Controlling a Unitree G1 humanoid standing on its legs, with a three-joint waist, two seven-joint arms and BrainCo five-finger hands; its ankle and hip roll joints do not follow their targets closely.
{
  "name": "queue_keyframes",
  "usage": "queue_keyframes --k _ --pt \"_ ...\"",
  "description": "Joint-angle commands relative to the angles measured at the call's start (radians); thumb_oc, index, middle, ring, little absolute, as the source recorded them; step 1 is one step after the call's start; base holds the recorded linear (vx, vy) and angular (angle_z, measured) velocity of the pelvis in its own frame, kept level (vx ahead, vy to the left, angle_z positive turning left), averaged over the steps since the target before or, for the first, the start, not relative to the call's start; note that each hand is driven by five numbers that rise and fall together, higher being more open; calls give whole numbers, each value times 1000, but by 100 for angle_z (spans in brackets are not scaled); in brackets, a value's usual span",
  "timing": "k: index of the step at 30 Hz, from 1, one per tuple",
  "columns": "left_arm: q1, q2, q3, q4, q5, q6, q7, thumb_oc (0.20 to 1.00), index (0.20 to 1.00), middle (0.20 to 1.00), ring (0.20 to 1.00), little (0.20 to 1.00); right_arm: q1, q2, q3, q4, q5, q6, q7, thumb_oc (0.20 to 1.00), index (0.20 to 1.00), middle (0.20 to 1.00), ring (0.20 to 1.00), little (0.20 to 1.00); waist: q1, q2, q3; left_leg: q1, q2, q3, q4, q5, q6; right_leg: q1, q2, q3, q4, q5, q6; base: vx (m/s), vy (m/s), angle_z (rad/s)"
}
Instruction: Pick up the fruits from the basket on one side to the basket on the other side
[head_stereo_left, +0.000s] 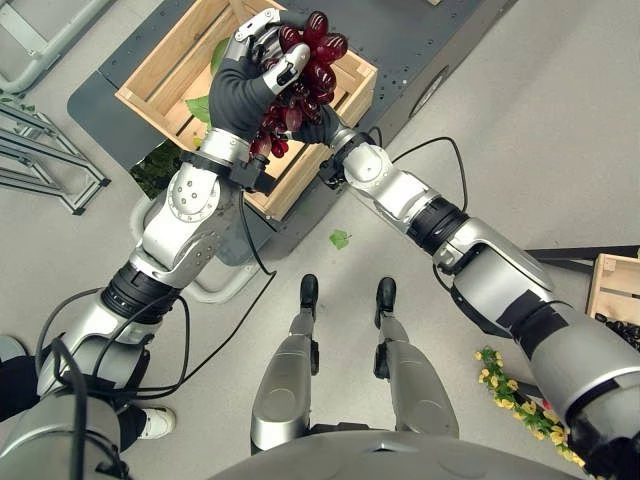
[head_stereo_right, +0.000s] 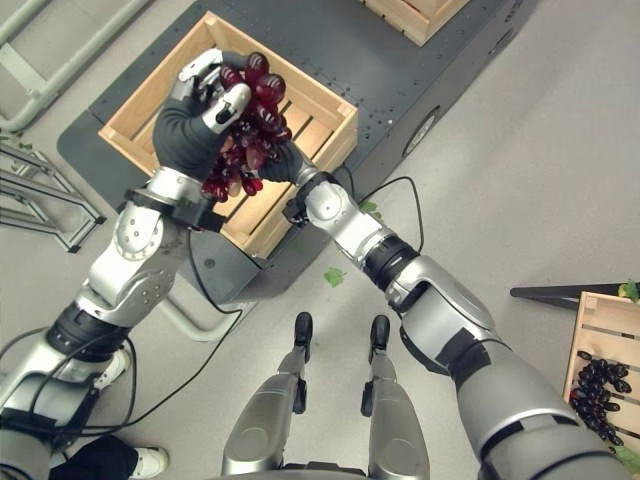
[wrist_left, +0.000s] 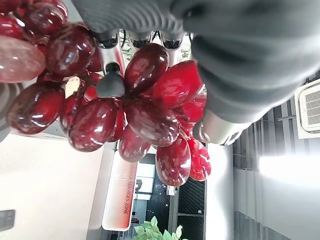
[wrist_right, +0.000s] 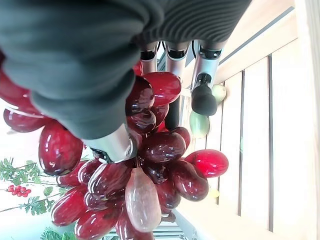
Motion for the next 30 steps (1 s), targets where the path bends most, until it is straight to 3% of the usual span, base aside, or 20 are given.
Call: queue_keyframes --k 1,24,28,29,30 --pt "-35 -89 -51 -61 -1 -109 -19 1000 1000 1000 1000 1000 37 130 7 43 -17 -37 4 200 200 200 200 200 20 -44 -168 -3 -35 0 21 -91 -3 14 -40 31 18 -110 97 0 0 0" --pt "88 -135 79 -51 8 -126 36 1000 1000 1000 1000 1000 78 86 -39 16 -42 -35 -15 200 200 200 200 200 27 -53 -168 -2 -31 -5 21 -91 -3 16 -38 27 19 -112 96 0 0 0" --pt "164 -129 168 -62 21 -133 47 1000 1000 1000 1000 1000 80 4 -90 -61 -15 -18 -29 200 200 200 200 200 27 -58 -166 -4 -32 -8 20 -92 -3 15 -38 25 18 -114 95 0 0 0" --pt "195 -145 217 -38 54 -132 76 1000 1000 1000 1000 1000 126 -55 -111 -197 -26 -39 1 200 200 200 200 200 16 -64 -160 -1 -32 -6 21 -95 -1 14 -40 27 19 -113 94 0 0 0" --pt "197 -147 217 -39 56 -131 77 1000 1000 1000 1000 1000 130 -57 -110 -203 -27 -36 0 200 200 200 200 200 16 -63 -161 -1 -32 -6 21 -95 -1 14 -40 27 20 -113 94 -6 15 7"
